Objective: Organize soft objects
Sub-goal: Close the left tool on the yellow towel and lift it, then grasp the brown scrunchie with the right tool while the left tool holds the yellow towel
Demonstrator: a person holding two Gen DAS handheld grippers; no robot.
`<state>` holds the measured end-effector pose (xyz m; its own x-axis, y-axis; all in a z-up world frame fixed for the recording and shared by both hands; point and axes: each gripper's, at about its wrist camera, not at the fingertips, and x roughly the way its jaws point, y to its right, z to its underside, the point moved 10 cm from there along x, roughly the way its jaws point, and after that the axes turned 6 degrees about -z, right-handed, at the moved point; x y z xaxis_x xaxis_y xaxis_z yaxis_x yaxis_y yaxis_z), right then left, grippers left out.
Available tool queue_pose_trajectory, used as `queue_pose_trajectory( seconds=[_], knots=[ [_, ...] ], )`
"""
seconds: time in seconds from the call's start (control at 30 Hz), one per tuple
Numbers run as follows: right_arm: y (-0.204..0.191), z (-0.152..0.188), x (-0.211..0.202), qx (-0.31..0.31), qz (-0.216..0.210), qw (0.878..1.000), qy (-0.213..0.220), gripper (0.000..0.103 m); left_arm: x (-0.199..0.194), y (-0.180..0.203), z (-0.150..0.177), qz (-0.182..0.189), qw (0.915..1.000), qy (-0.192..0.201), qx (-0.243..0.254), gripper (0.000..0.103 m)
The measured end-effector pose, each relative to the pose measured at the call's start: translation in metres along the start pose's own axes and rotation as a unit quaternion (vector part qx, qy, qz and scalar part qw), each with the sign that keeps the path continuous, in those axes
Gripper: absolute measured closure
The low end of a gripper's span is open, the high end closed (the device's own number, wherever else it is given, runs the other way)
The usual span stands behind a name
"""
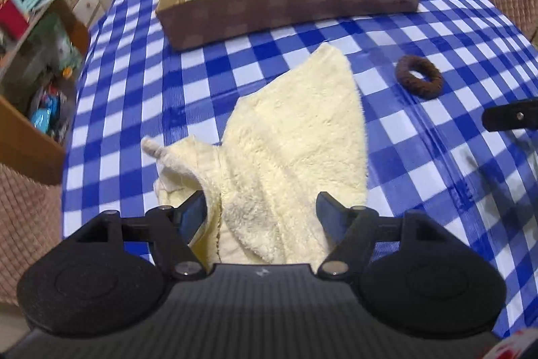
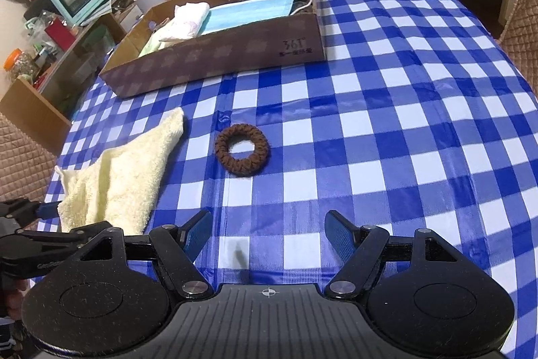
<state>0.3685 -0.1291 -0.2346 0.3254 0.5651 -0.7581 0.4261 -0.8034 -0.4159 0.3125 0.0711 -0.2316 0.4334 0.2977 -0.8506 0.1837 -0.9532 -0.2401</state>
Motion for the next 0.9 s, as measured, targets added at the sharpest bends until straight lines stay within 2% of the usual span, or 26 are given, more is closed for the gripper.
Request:
queue_pose_trajectory(
  seconds=[0.13,0.27,0.33,0.43,0.77,0.9],
  knots=[
    [-0.003,-0.004,0.004,-0.017,0.000,1.000,0.003,0.029,0.005,-0.003,-0.002,0.018,0.9996,0.004,-0.022,0.052],
    [-0.007,-0.009,0.010,-0.035,-0.003,0.999,0.009,0.029,0.005,-0.005,-0.004,0.019,0.9995,0.017,-0.017,0.074],
    [-0.009,-0.013,0.014,-0.050,-0.003,0.999,0.014,0.029,0.004,-0.007,-0.007,0.020,0.9994,0.018,-0.020,0.081],
    [-0.014,-0.019,0.022,-0.076,-0.006,0.997,0.020,0.029,0.003,-0.014,-0.012,0.028,0.9988,0.018,-0.037,0.085],
    [-0.024,-0.036,0.061,-0.153,0.006,0.988,0.021,0.030,-0.007,-0.044,-0.039,0.005,0.9968,0.048,-0.064,0.086],
    [-0.025,-0.039,0.073,-0.169,0.012,0.985,0.014,0.042,-0.008,-0.053,-0.045,-0.005,0.9964,0.051,-0.068,0.086]
  ],
)
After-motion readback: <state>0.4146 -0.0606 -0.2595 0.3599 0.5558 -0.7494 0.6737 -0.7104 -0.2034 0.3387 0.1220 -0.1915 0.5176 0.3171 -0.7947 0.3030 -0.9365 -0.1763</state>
